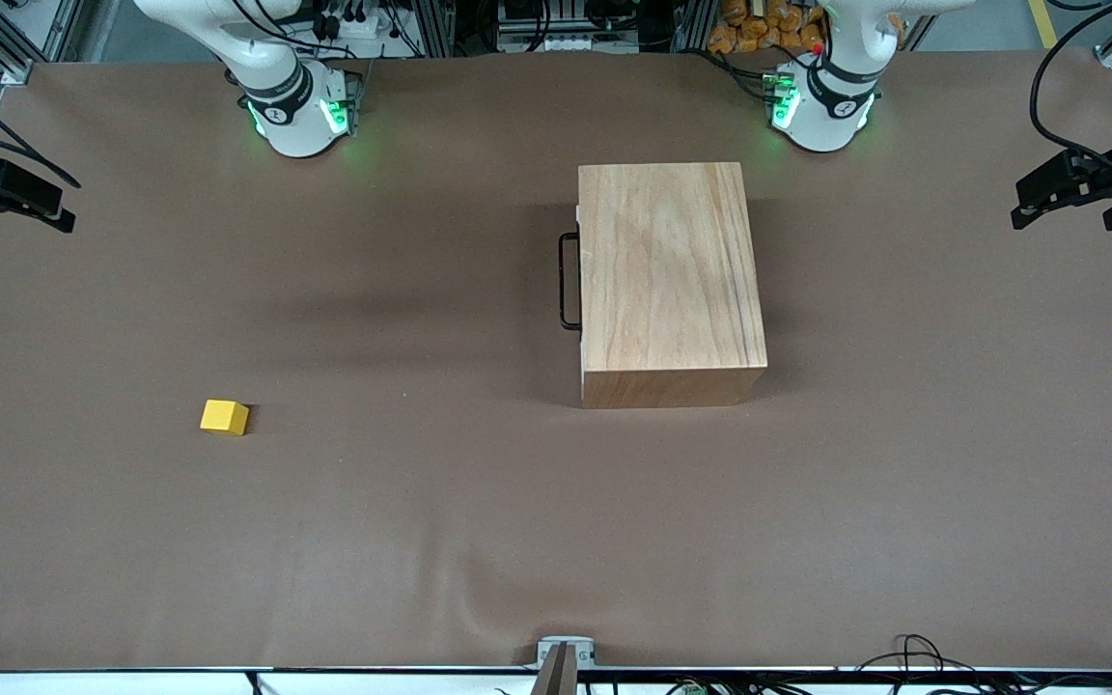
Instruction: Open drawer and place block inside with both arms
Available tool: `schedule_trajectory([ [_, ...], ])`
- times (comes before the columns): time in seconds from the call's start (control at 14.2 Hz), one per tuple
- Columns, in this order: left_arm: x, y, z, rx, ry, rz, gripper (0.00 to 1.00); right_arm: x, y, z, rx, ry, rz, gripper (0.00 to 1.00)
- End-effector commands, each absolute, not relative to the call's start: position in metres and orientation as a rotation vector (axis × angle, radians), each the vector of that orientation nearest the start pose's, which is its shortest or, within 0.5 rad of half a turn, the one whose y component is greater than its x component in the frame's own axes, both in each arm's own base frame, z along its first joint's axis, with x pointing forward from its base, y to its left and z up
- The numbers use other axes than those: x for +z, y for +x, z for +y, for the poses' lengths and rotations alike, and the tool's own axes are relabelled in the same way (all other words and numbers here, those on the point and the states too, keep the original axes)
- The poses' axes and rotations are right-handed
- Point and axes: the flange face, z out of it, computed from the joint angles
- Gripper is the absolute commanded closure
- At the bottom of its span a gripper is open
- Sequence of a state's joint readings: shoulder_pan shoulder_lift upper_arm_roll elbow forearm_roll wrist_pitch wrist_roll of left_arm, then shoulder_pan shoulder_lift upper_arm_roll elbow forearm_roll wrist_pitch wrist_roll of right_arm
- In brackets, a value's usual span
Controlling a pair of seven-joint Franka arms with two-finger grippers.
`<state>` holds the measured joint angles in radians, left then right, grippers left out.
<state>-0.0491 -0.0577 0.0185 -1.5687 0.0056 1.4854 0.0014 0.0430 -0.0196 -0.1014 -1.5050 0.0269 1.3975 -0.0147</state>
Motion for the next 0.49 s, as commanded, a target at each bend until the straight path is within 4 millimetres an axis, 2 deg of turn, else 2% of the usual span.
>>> schedule_trajectory([
  [0.0,0.6544,0.5288,-0.0123,0.051,-3.138,0.072,0.00,0.6529,0.5220,-0.0291,0.145,-3.117,0.076,0.00],
  [0.42,0.6519,0.5303,-0.0113,0.058,-3.143,0.073,0.00,0.6503,0.5220,-0.0362,0.159,-3.115,0.099,0.00],
])
